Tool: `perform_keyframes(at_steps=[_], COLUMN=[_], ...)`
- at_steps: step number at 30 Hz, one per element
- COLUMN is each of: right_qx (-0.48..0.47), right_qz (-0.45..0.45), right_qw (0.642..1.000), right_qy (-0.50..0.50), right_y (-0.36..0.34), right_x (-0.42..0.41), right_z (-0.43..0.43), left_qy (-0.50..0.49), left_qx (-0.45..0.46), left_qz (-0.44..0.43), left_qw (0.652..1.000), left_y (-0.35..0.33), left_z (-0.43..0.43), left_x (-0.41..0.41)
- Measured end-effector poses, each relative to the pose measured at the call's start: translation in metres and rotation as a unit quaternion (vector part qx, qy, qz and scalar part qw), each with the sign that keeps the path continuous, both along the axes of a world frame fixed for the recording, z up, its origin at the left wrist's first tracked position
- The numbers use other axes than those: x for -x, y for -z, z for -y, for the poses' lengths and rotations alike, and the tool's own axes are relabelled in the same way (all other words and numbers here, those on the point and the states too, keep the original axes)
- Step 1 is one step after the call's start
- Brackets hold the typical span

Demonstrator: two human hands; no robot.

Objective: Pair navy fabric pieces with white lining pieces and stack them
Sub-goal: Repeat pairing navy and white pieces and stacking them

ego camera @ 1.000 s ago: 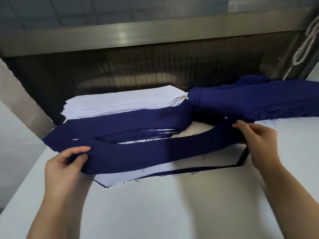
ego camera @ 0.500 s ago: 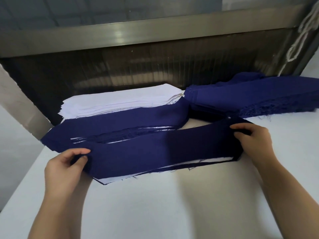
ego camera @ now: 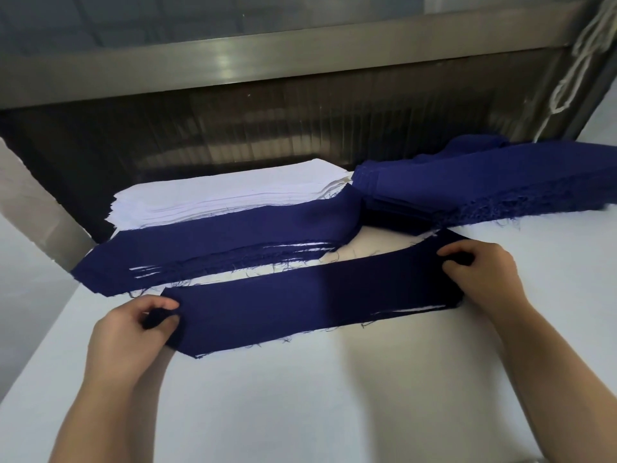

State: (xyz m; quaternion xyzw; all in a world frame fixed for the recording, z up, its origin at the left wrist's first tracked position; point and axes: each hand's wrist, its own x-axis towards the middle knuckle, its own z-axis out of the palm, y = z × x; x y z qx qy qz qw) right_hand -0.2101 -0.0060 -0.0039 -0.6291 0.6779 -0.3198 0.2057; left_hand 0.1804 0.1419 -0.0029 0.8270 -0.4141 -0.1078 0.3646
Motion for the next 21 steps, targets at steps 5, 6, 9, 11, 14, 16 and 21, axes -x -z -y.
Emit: perform_keyframes(at_steps=[5,6,9,11,14,16,21], right_qx=[0.023,0.026,0.018,0.001,-0.01,-0.019,-0.058], right_qz=[0.045,0.05,0.038,0.002,-0.061,-0.105,-0.186], right_qw=[0.998,0.998,0.999,1.0,0.998,0.994,0.981], right_qy=[0.026,0.028,0.018,0.001,-0.008,0.003,0.009], right_y=[-0.0013,-0.0015,-0.0019,-0.002,-0.0008,0.0005,0.0002], right_x=[-0.0006,-0.0009,-0.0015,-0.0009,0.0006,0.0012,-0.0018], right_z=[-0.0002,-0.0003,0.0001,0.0007,0.0007,0.001,0.0003], left_qy=[-0.009,-0.014,-0.021,-0.021,-0.029,-0.038,-0.018], left_qx=[0.011,0.015,0.013,0.005,-0.004,-0.01,-0.118], left_qz=[-0.015,-0.017,-0.016,-0.014,-0.003,0.024,0.119], left_qw=[1.0,1.0,1.0,1.0,1.0,0.999,0.986], left_y=[0.0,0.0001,-0.0002,-0.0016,-0.0033,-0.0043,-0.0023], left_z=[-0.001,-0.0009,-0.0001,-0.0003,-0.0009,-0.0013,-0.0011], left_x=[-0.0033,-0.0032,-0.0012,0.0009,0.0017,0.003,0.0053])
